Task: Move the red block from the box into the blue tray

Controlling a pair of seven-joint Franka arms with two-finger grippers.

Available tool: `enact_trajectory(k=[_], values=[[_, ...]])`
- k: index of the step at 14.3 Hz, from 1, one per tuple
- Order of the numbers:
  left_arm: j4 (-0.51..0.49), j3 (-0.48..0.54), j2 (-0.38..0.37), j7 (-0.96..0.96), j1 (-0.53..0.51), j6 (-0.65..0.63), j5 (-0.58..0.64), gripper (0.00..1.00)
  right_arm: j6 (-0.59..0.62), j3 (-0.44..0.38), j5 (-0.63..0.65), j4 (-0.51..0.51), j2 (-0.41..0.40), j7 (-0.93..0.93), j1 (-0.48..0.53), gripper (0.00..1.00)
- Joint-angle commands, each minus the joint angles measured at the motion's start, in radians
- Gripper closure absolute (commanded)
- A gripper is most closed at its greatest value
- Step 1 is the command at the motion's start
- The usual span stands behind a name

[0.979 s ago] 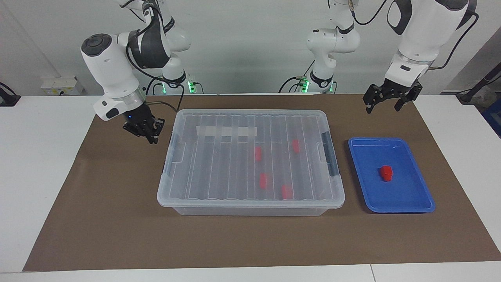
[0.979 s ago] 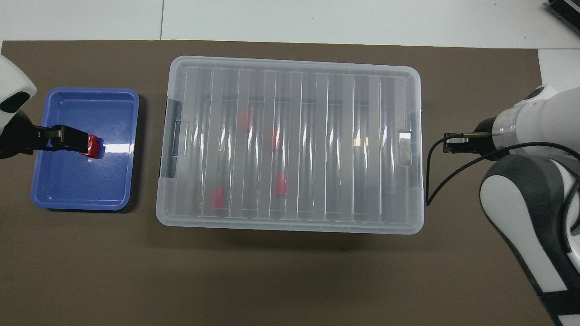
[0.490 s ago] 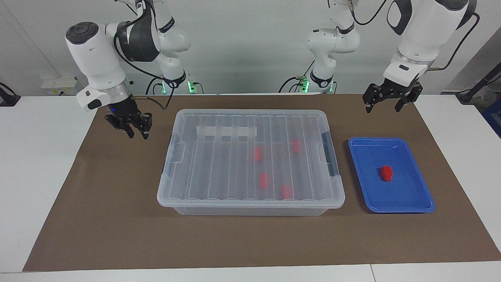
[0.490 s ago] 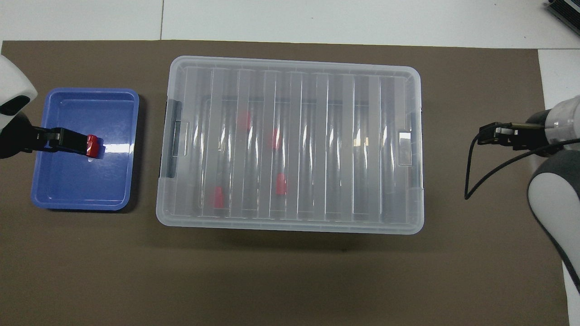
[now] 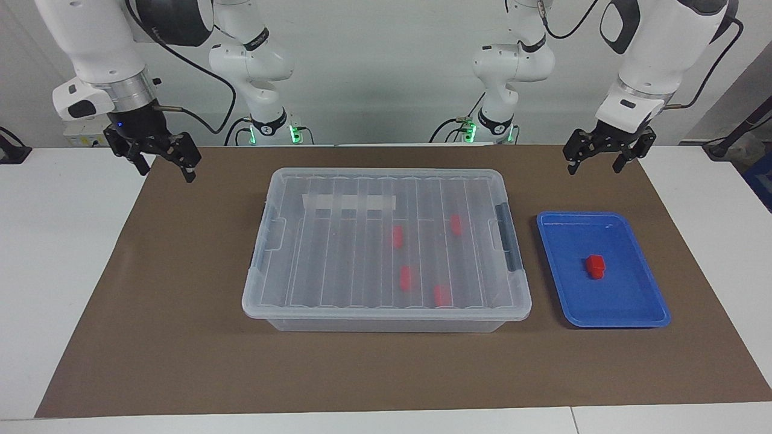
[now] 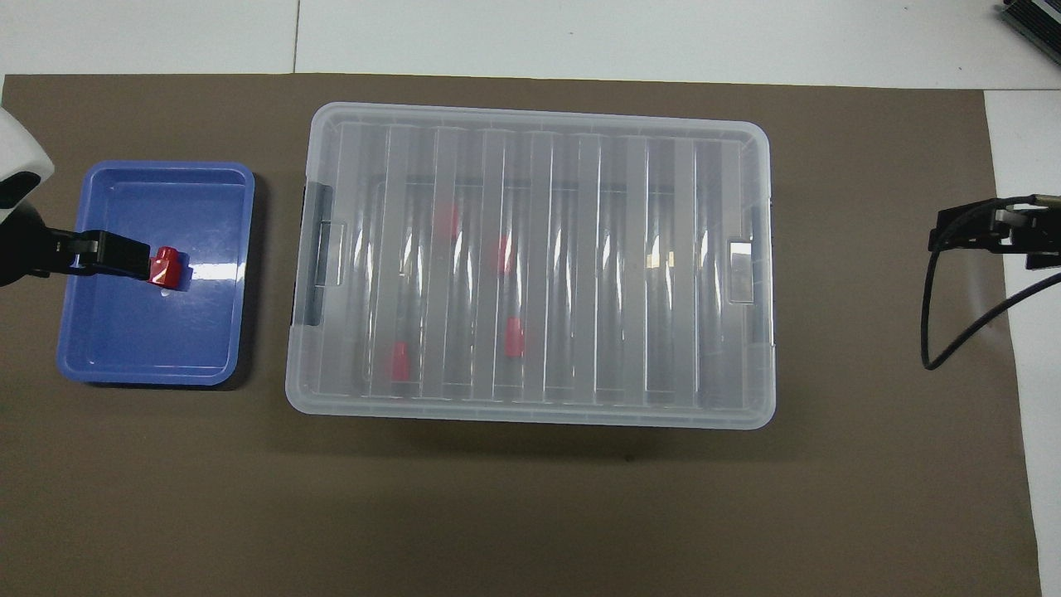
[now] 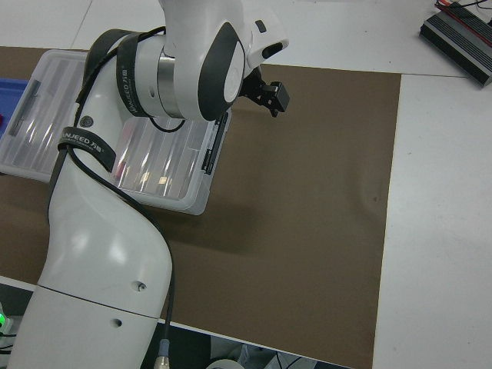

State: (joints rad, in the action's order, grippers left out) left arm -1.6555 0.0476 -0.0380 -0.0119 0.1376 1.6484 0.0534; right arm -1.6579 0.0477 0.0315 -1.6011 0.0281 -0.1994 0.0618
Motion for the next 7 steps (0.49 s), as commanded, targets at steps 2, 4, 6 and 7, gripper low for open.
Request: enact_trajectory(k=[2,4,6,7], values=[[-0.027,0.003,-0.023,0.015,-0.004,0.008,0.0,0.0,0.055,0.018,-0.025,0.024,-0.025,-0.104,-0.007,0.0],[-0.027,0.005,-0.023,0.015,-0.004,0.008,0.0,0.0,0.047,0.018,-0.033,0.0,-0.014,-0.156,-0.039,0.0],[-0.027,0.005,-0.023,0.015,-0.001,0.008,0.0,0.0,0.056,0.02,-0.021,-0.017,-0.004,-0.149,-0.042,0.0],[-0.027,0.005,-0.023,0.013,0.005,0.008,0.0,0.0,0.056,0.02,-0.021,-0.022,-0.002,-0.147,-0.046,0.0]])
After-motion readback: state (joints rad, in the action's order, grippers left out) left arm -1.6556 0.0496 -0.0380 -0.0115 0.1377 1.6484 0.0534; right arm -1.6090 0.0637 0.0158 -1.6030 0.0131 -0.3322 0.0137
